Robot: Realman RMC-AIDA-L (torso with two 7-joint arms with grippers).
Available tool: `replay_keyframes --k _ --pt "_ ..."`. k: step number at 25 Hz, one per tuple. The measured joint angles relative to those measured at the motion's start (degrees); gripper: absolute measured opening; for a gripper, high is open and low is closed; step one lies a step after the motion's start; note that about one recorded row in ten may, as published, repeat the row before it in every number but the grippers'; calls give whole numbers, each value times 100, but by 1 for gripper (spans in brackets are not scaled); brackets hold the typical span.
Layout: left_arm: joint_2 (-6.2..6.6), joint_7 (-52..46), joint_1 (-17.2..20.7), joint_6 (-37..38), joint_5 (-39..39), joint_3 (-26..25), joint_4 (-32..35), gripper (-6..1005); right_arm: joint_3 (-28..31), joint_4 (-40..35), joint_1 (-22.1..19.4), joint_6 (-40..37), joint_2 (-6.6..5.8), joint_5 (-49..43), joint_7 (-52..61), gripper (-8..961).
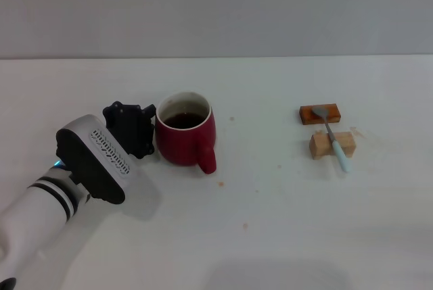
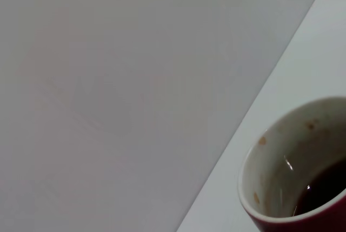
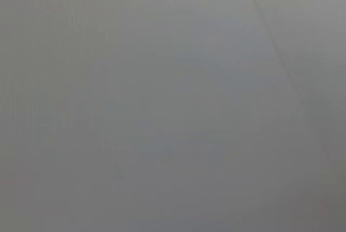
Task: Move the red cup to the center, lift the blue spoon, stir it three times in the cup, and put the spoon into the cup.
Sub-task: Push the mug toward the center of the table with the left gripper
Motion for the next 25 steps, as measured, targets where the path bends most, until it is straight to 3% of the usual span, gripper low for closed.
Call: replay_keyframes --k 25 --pt "-4 -66 15 -22 0 595 -499 -2 -79 2 -30 -71 0 8 0 620"
